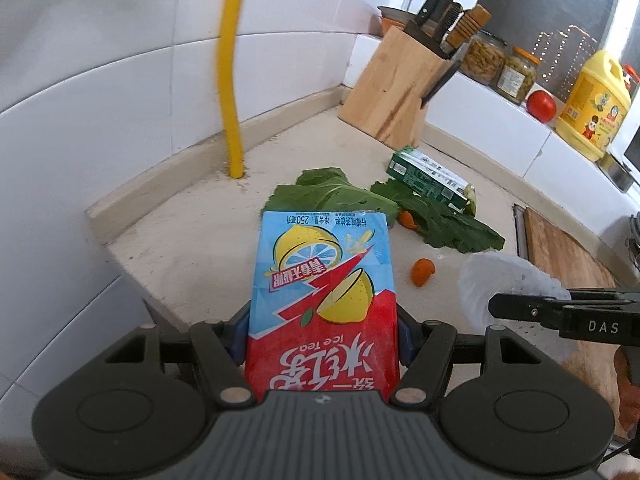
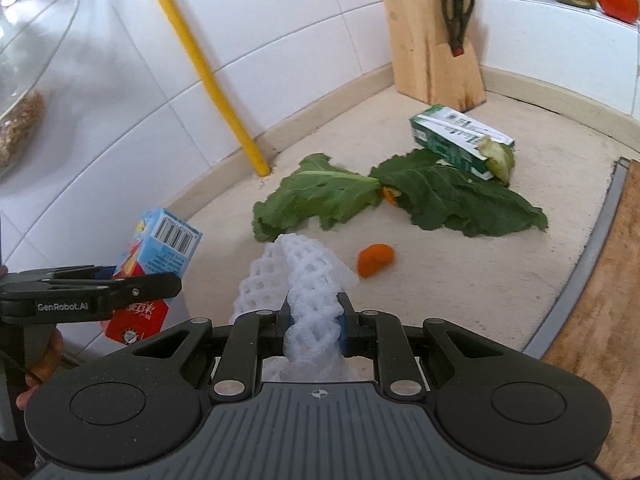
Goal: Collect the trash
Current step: 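Lift the ice tea carton with the left tool while the right tool carries the foam net to the bin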
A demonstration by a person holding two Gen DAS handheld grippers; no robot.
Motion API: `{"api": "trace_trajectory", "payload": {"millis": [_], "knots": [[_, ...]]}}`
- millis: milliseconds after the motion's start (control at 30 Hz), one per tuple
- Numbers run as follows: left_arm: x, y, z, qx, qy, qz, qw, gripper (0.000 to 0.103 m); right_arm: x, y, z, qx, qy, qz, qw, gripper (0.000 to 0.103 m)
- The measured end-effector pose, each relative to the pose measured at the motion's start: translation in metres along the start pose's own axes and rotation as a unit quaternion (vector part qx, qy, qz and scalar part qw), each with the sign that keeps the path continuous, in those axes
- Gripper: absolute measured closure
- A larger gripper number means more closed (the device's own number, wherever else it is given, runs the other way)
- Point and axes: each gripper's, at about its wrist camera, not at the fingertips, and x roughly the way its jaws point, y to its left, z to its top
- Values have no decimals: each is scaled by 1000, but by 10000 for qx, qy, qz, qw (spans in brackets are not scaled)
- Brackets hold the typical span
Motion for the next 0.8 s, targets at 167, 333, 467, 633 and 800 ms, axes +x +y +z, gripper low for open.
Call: {"api": "trace_trajectory", "payload": {"millis": [167, 333, 467, 633, 800], "knots": [[-8, 10, -7, -119, -37, 74, 9999, 43, 4, 13, -3, -88, 72, 123, 9999, 79], [-20, 22, -16, -249, -101, 171, 9995, 43, 7, 27, -4, -183, 131, 244, 9994, 79], [-31, 35, -24, -401, -158, 286, 9987, 43, 11, 41, -5, -292, 181, 368, 9987, 79], [-44, 53, -36, -598, -208, 438, 9970, 43, 19, 61, -6, -453, 267, 560, 9970, 79], [-56, 70, -50, -782, -235, 597, 9949, 43, 30, 82, -10, -617, 389, 756, 9945, 79]]}}
